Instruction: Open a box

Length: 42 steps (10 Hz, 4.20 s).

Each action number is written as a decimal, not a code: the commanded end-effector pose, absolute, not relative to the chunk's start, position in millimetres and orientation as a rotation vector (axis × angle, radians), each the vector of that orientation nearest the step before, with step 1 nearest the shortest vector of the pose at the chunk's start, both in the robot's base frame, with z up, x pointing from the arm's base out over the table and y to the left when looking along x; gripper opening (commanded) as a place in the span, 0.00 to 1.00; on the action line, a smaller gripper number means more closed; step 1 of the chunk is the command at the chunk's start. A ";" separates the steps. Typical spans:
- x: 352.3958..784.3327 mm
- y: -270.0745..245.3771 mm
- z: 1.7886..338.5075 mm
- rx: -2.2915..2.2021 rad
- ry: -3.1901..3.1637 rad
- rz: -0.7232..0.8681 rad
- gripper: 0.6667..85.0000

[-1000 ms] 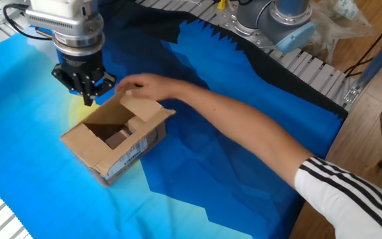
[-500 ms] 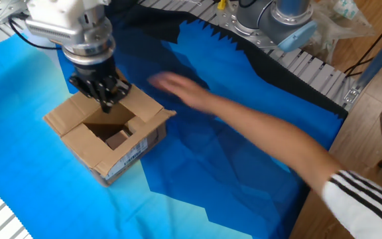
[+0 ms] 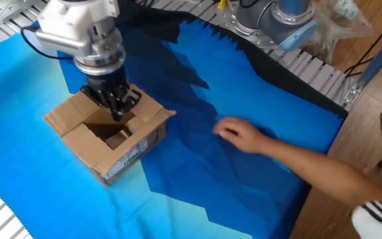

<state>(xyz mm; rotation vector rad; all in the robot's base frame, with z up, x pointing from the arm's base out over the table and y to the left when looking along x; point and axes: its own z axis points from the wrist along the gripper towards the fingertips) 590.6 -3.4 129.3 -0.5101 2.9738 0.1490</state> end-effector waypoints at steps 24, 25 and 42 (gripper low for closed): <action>484.1 -8.3 173.9 -0.448 3.352 0.272 0.01; 477.2 -5.5 174.4 -0.418 3.355 0.292 0.01; 447.8 19.3 169.3 -0.339 3.324 0.244 0.01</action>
